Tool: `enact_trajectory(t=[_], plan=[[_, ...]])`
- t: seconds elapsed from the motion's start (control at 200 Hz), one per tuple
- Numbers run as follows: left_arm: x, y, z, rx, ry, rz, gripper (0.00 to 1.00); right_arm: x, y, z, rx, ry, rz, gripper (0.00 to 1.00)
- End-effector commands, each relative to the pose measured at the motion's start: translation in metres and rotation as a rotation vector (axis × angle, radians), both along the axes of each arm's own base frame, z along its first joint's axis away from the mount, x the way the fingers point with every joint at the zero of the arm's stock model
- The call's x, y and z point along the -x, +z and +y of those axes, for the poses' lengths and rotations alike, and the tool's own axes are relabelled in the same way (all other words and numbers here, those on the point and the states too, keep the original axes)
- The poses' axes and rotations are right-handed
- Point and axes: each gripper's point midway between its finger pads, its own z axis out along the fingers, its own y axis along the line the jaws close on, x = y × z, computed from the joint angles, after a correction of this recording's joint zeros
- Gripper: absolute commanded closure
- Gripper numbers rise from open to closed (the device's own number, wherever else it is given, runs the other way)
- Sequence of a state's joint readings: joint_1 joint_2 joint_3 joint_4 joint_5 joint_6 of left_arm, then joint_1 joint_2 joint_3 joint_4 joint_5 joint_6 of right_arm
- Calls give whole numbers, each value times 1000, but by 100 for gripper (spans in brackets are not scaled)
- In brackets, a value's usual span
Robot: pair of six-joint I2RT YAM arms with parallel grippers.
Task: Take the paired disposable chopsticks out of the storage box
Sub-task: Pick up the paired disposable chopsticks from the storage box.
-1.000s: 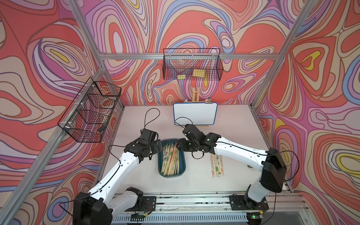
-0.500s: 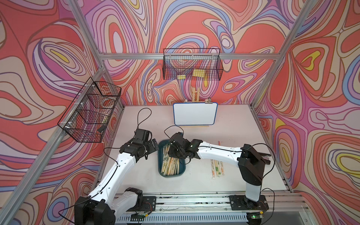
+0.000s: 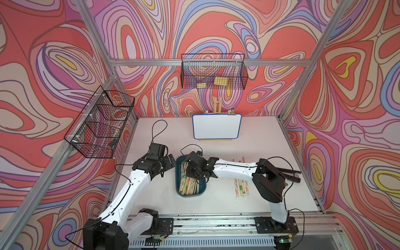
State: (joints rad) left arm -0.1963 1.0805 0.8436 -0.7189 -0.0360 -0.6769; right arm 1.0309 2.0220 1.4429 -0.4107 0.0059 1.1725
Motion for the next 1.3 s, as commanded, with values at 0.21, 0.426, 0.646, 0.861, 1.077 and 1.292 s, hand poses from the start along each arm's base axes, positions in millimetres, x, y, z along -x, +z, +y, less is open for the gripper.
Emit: enact_trajectory(t=[0.21, 0.426, 0.646, 0.861, 1.077, 1.292], plan=[[3, -3, 0, 7, -11, -5, 0, 1, -11, 11, -4, 2, 18, 64], [4, -6, 0, 11, -11, -1, 0, 2, -18, 16, -4, 11, 34, 64], [4, -8, 0, 11, -12, -1, 0, 4, -22, 17, -2, 15, 44, 67], [5, -9, 0, 12, -12, -1, 0, 6, -25, 16, -2, 16, 50, 80], [5, -10, -2, 22, -13, -2, 0, 7, -18, 13, -11, 10, 43, 86], [4, -9, -4, 32, -15, -4, 0, 7, 0, 7, -27, 2, 15, 92]])
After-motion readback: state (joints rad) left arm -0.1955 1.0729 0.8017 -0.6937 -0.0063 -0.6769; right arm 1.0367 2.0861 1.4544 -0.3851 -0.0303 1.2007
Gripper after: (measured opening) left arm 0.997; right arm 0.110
